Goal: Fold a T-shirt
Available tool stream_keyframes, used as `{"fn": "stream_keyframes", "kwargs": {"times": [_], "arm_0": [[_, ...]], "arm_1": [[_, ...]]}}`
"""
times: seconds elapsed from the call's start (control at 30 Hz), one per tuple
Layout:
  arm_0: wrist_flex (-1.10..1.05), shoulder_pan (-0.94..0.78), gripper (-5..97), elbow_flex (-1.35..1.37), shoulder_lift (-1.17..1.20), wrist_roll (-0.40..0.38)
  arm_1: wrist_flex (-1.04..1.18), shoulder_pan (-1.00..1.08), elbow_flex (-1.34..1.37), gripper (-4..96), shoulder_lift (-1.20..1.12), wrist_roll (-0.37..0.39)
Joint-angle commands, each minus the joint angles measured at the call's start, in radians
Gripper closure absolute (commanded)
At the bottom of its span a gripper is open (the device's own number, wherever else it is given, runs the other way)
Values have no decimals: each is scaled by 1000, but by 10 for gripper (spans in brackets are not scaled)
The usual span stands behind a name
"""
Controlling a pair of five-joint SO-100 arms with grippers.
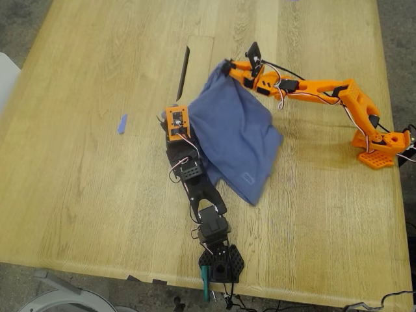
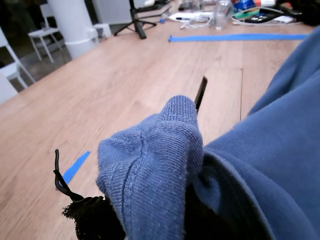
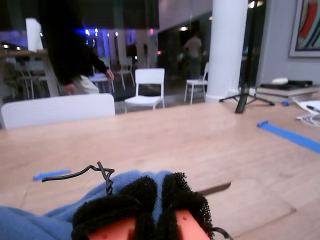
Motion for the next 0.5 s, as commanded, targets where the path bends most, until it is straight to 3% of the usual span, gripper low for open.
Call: {"fn": "stream_keyframes", "kwargs": {"times": [0.0, 0.27, 0.47], "arm_0": [[64, -12, 918, -75, 189, 2], [558, 101, 918, 2, 557, -8], [834, 156, 918, -5, 727, -6]], "arm_1": [[-31, 61, -92, 915, 48, 3], [244, 31, -20, 915, 235, 17], [597, 12, -18, 915, 390, 6]]}}
